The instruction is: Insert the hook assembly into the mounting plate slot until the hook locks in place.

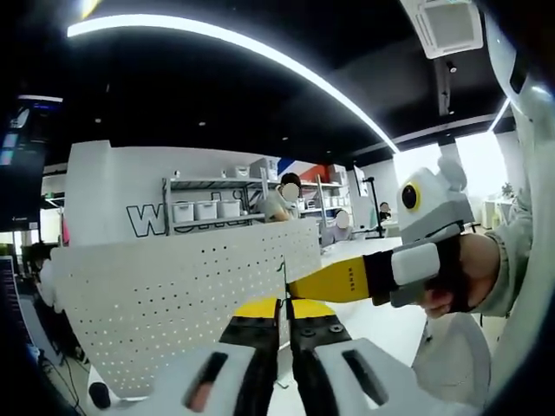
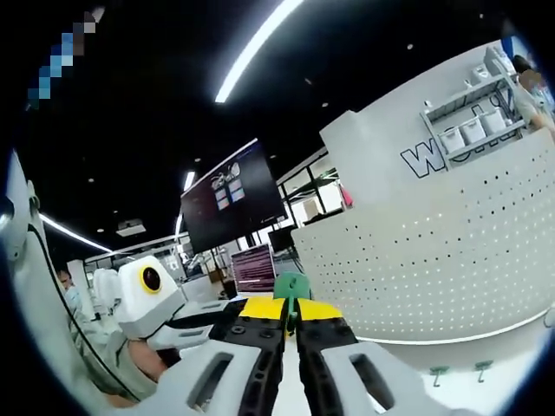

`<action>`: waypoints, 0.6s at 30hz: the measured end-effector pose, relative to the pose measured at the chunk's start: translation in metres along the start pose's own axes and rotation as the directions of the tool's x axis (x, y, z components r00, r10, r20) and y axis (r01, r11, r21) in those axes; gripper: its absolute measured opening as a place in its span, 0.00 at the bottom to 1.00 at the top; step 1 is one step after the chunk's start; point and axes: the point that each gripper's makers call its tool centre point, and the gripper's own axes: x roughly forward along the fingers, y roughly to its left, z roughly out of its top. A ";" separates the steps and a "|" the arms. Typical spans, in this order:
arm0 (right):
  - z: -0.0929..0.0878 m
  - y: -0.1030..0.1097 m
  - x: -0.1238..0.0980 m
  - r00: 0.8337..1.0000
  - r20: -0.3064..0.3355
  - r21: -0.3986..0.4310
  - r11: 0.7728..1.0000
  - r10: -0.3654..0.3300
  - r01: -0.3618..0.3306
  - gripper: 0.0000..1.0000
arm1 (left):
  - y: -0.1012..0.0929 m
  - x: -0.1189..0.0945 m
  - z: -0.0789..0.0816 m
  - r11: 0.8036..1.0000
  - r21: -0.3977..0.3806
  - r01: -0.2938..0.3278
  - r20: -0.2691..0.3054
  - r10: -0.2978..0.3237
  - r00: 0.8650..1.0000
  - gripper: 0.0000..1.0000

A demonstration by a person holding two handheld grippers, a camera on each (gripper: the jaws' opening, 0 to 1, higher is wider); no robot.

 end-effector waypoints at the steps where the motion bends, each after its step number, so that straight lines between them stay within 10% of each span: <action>1: 0.000 0.000 0.000 1.000 0.000 0.001 1.000 0.000 0.000 0.02 | 0.000 0.000 0.000 1.000 0.001 -0.001 -0.001 0.001 1.000 0.03; 18: -0.002 0.002 0.000 1.000 -0.002 -0.019 1.000 0.004 -0.004 0.02 | -0.003 -0.006 -0.006 1.000 0.017 -0.025 -0.038 0.026 0.999 0.10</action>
